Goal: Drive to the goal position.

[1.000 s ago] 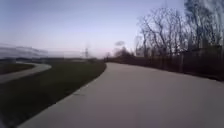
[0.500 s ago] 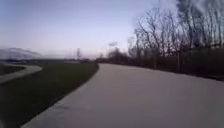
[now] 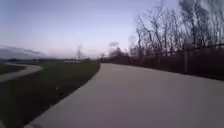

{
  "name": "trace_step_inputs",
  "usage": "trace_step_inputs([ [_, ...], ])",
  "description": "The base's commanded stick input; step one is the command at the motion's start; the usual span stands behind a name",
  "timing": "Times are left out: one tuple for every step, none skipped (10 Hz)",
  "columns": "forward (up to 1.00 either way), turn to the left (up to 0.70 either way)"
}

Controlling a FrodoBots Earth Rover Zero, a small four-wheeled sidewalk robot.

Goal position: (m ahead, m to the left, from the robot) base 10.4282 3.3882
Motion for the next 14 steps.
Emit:
trace_step_inputs([
  [1.0,0.0],
  [1.0,0.0],
  [1.0,0.0],
  [1.0,0.0],
  [1.0,0.0],
  [1.0,0.0],
  [1.0,0.0],
  [1.0,0.0],
  [1.0,0.0],
  [1.0,0.0],
  [1.0,0.0],
  [1.0,0.0],
  [1.0,0.0],
  [1.0,0.0],
])
